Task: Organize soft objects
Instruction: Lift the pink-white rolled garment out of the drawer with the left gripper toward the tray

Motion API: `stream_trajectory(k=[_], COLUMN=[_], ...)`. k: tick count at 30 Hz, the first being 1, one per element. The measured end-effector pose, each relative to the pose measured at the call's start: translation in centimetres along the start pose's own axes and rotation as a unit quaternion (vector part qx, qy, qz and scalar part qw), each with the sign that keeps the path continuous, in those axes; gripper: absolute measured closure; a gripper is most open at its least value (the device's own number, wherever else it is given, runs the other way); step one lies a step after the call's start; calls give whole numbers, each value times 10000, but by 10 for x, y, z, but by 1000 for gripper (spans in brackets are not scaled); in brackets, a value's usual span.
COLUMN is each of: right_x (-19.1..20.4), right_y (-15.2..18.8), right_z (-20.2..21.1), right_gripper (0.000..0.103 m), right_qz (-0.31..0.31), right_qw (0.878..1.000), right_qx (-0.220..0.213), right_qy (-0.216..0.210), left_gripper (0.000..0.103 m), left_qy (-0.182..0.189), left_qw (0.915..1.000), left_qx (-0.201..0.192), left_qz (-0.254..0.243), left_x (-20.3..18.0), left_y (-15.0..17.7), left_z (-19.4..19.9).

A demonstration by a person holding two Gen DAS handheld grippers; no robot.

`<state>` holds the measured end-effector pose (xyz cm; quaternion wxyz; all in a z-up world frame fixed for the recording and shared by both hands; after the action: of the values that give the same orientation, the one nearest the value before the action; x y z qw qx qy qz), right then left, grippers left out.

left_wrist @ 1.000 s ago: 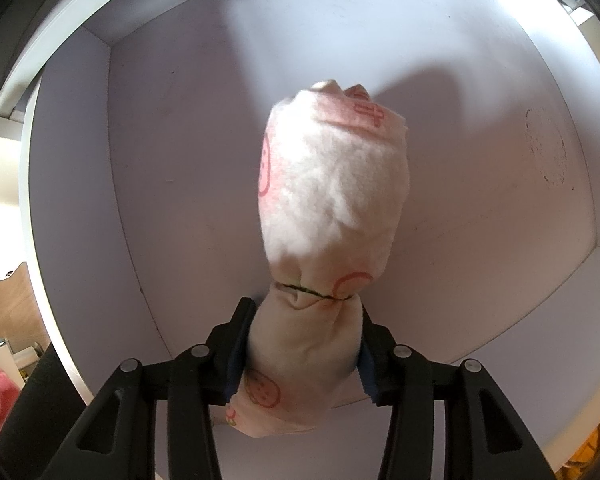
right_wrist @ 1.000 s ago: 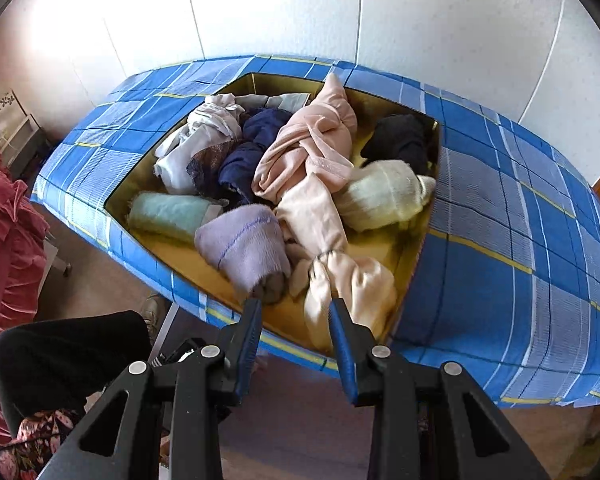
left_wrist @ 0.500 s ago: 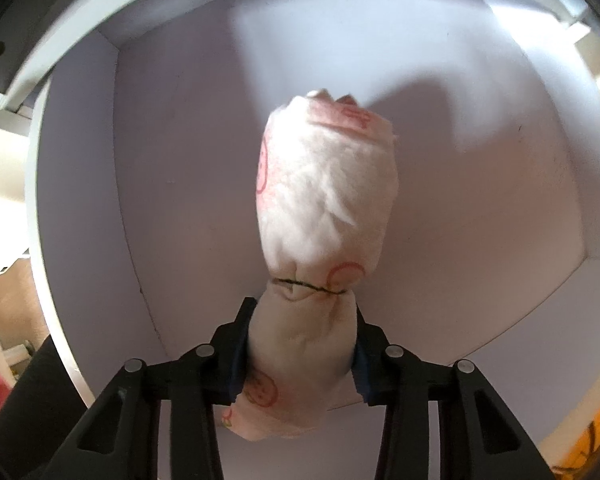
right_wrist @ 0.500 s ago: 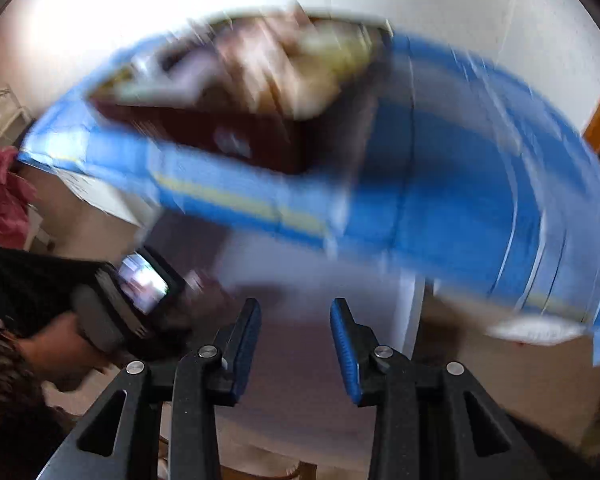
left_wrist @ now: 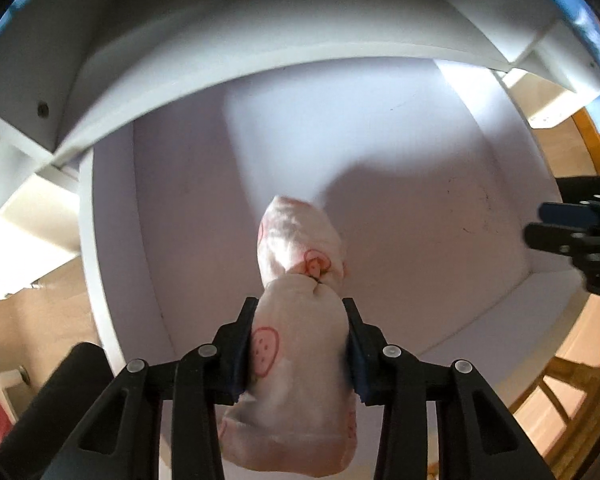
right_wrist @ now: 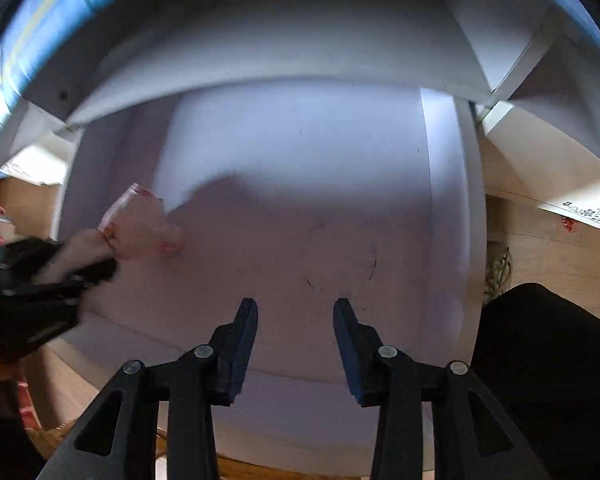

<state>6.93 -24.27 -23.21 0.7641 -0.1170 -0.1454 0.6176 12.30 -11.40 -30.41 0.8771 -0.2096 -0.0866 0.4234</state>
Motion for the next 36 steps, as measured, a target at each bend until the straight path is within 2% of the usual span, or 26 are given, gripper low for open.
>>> stream_trajectory(k=[5,12,18,25,28,32,36], right_x=[4,-3,-1,3,1,4,9], right_y=[0,8,11,10,11,12,9], right_z=[-7,-17,-20,-15,-13,-11,-10], right_gripper=[64,64,64,64,64,63,63], right_qz=[-60,-357,-430,-296,-391,-409,-436], right_qw=[9997,9983,9974,9988,9983,9980,9975], right_qx=[134,389,495,353,369,376,349], right_qy=[-171,-244,-307,-148,-219,-311,-427], left_gripper=[65,65,65,65,65,65,65], left_qy=[158,461,841,1297,1456,1578,1470], left_qw=[9997,9962,9880,9707,9635,9561,9520], left_qx=[-146,-415,-981,-1843,-2135,-2434,-2683], left_qz=[-75,-605,-844,-829,-703,-411,-115], left_x=[-1,-15,-29,-43,-40,-43,-31], left_y=[-13,-15,-31,-77,-98,-134,-177], left_z=[23,70,134,219,251,273,291])
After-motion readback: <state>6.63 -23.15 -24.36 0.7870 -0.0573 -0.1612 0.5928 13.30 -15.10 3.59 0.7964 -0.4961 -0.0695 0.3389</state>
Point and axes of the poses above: each gripper's, at about its wrist camera, not at the fingertips, and z roughly against the way its jaws point, x to its left, y to its underside, the point moved 10 cm from there along -z, roughly the way its jaws point, and after that the axes turned 9 degrees about -x, right-handed, at the moved point
